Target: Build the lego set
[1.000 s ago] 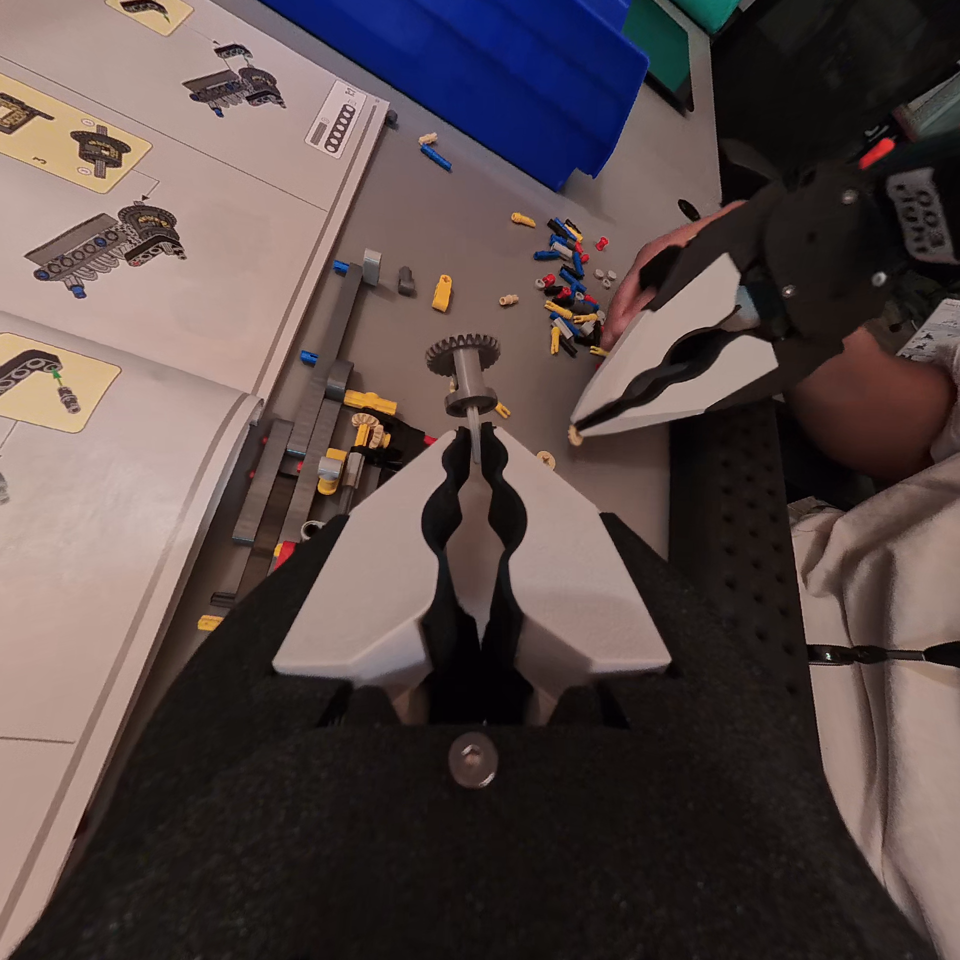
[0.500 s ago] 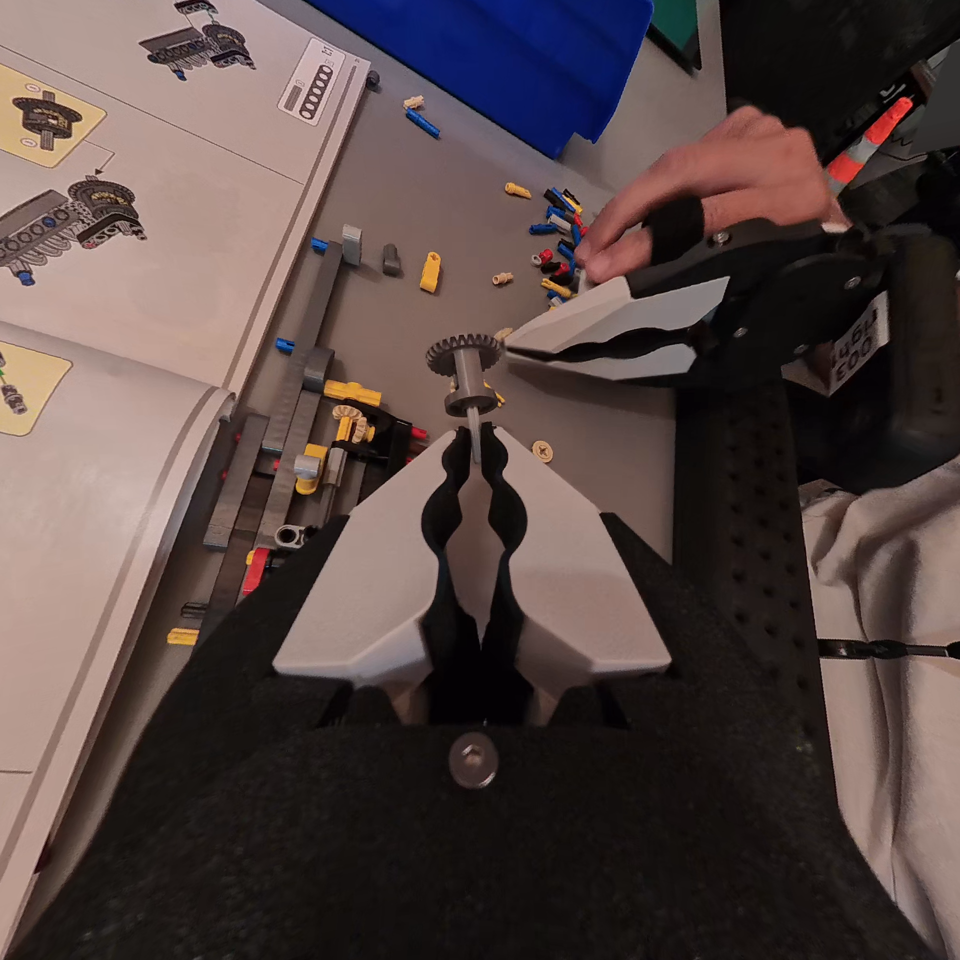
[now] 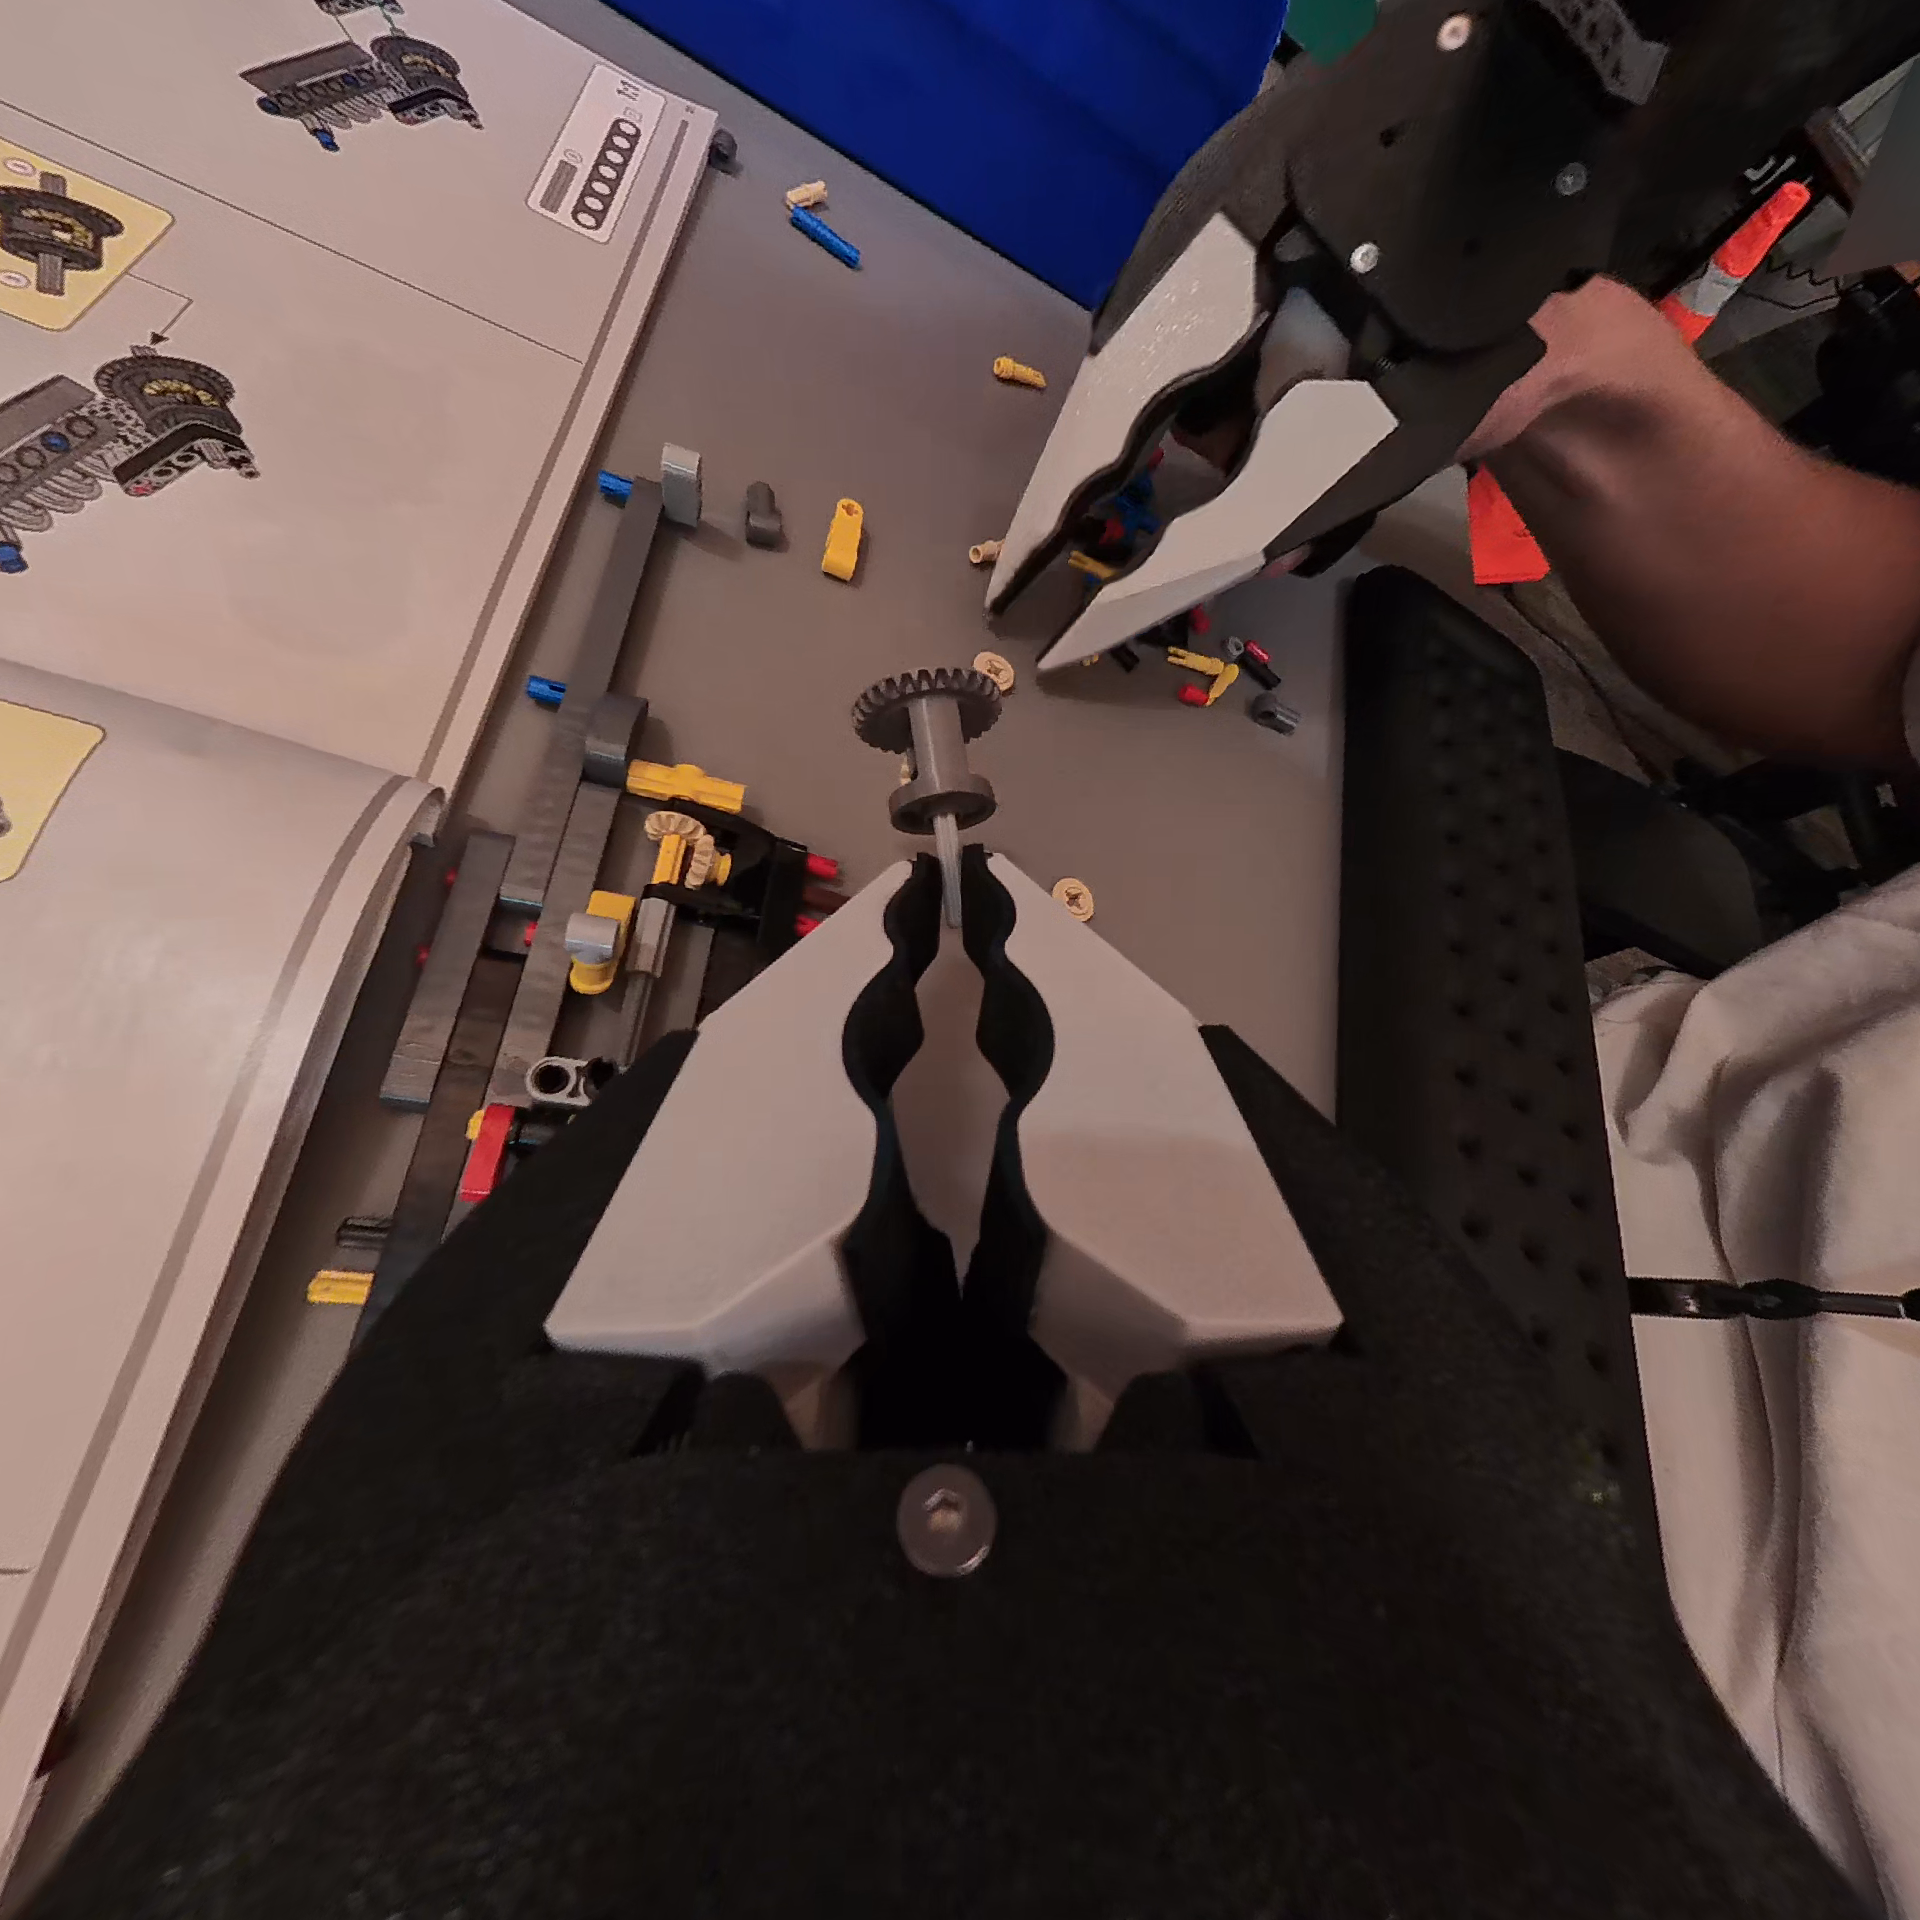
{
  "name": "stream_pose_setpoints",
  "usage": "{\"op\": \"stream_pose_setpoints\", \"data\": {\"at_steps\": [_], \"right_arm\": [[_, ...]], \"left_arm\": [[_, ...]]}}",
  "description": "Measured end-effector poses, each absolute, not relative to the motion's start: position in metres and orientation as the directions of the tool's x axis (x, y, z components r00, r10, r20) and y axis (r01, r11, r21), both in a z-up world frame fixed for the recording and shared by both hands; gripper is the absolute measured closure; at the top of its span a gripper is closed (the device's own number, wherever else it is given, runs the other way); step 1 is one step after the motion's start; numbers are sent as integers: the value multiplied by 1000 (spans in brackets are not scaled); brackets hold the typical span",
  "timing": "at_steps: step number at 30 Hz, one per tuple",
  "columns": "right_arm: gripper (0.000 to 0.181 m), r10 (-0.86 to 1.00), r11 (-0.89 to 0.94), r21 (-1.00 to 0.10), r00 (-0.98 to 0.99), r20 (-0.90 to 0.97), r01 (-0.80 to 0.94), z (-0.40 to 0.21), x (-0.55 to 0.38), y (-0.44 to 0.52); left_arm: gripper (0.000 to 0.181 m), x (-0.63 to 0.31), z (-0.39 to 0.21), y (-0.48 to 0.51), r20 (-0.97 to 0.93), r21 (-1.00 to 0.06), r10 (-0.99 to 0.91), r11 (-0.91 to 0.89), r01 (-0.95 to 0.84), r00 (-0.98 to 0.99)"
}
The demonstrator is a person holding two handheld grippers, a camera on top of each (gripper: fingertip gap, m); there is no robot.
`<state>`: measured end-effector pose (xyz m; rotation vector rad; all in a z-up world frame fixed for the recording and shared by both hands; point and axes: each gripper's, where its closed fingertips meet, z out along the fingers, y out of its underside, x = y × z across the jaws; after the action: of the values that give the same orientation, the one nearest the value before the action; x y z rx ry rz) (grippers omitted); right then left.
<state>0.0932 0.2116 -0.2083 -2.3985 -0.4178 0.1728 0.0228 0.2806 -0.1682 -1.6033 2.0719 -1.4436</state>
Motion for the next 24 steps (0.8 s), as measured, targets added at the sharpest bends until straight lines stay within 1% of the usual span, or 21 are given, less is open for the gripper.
{"op": "stream_pose_setpoints", "data": {"at_steps": [2, 5, 11, 14, 15, 18, 21, 24], "right_arm": [[164, 341, -713, -669, 938, -66, 212, -208, 90, 215], [164, 344, -702, -677, 938, -49, 222, -209, 94, 218], [166, 442, -638, -656, 889, 118, 404, -212, 87, 217], [173, 450, -622, -647, 878, 166, 441, -212, 87, 219], [181, 460, -617, -640, 870, 180, 458, -213, 86, 219], [181, 462, -605, -628, 858, 225, 490, -212, 86, 222], [181, 451, -613, -629, 865, 218, 478, -211, 85, 223], [172, 417, -617, -679, 897, 147, 398, -205, 85, 233]], "left_arm": [[178, 23, -167, 281, 410, -747, -810, -34, -664, -419], [178, 22, -166, 281, 409, -749, -810, -35, -662, -420], [178, 22, -167, 279, 410, -746, -807, -28, -665, -426], [178, 22, -167, 279, 410, -747, -807, -29, -664, -426], [178, 22, -167, 279, 410, -747, -807, -29, -664, -425], [178, 22, -167, 279, 410, -746, -808, -29, -665, -424], [178, 22, -168, 279, 410, -745, -808, -28, -666, -424], [178, 22, -168, 281, 409, -745, -810, -31, -666, -420]]}}
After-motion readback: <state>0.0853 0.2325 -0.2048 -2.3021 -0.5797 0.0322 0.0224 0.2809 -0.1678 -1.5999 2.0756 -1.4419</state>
